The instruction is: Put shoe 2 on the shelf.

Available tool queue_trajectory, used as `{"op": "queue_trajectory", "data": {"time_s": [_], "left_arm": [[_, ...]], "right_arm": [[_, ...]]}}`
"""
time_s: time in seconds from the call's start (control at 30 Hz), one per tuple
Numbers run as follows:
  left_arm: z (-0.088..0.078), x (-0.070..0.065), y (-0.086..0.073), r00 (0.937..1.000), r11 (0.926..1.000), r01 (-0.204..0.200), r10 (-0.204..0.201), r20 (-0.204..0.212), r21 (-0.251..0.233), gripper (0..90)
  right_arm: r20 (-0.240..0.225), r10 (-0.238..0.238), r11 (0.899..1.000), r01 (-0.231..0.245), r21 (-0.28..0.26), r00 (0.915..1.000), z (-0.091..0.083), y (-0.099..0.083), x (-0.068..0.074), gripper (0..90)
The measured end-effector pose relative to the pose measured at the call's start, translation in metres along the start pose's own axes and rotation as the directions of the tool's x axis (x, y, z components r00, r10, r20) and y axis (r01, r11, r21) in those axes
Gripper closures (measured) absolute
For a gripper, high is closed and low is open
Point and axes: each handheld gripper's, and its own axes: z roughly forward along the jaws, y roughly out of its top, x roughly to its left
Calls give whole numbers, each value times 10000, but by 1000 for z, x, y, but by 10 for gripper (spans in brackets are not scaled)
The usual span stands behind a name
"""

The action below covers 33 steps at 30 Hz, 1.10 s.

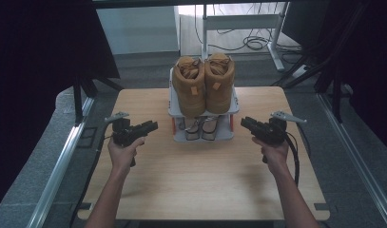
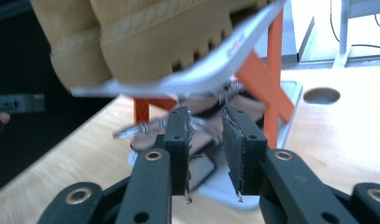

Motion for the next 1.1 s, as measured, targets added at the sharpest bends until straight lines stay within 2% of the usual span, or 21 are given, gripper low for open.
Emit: {"op": "queue_trajectory", "data": {"time_s": [0.07, 0.1, 0.23, 0.27, 0.3, 0.33, 0.43, 0.53, 0.73, 0.9, 1.1], "left_arm": [[-1, 1, -6, 10000, 10000, 59, -59, 69, -18, 646], [-2, 1, -9, 10000, 10000, 2, -2, 9, -29, 646], [-3, 4, -27, 9997, 9998, -186, 187, -124, 95, 634], [-3, 4, -34, 9994, 9996, -251, 255, -241, 146, 631], [-3, 4, -34, 9994, 9996, -251, 255, -241, 146, 630], [-2, 6, -44, 9998, 9996, -172, 175, -132, 206, 628], [-2, 7, -59, 9995, 9991, -221, 229, -230, 349, 624], [-2, 10, -71, 9992, 9986, -277, 290, -280, 459, 620], [-2, 10, -80, 9990, 9978, -302, 320, -298, 589, 609], [-4, 8, -78, 9989, 9984, -313, 328, -331, 464, 608], [0, 7, -84, 9983, 9964, -406, 436, -384, 742, 548]], "right_arm": [[-109, -1, 10000, 2, 43, 9999, -2, -15, -1, 705], [-109, -1, 10000, 2, 43, 9999, -2, -15, -1, 705], [-125, 98, 9999, -97, 81, 9999, -7, -33, -1, 700], [-120, 47, 9999, -46, 113, 9999, -9, -40, -1, 699], [-120, 47, 9999, -46, 113, 9999, -9, -40, -1, 699], [-64, -61, 9997, 62, 216, 10000, -10, -47, 0, 693], [72, -349, 9983, 345, 468, 9994, -12, -58, 3, 682], [72, -394, 9972, 389, 646, 9992, -13, -71, 5, 675], [142, -392, 9955, 378, 867, 9991, -13, -85, 6, 667], [110, -448, 9974, 441, 565, 9989, -17, -80, 8, 666], [281, -646, 9948, 622, 805, 9975, -17, -83, 9, 608]]}}
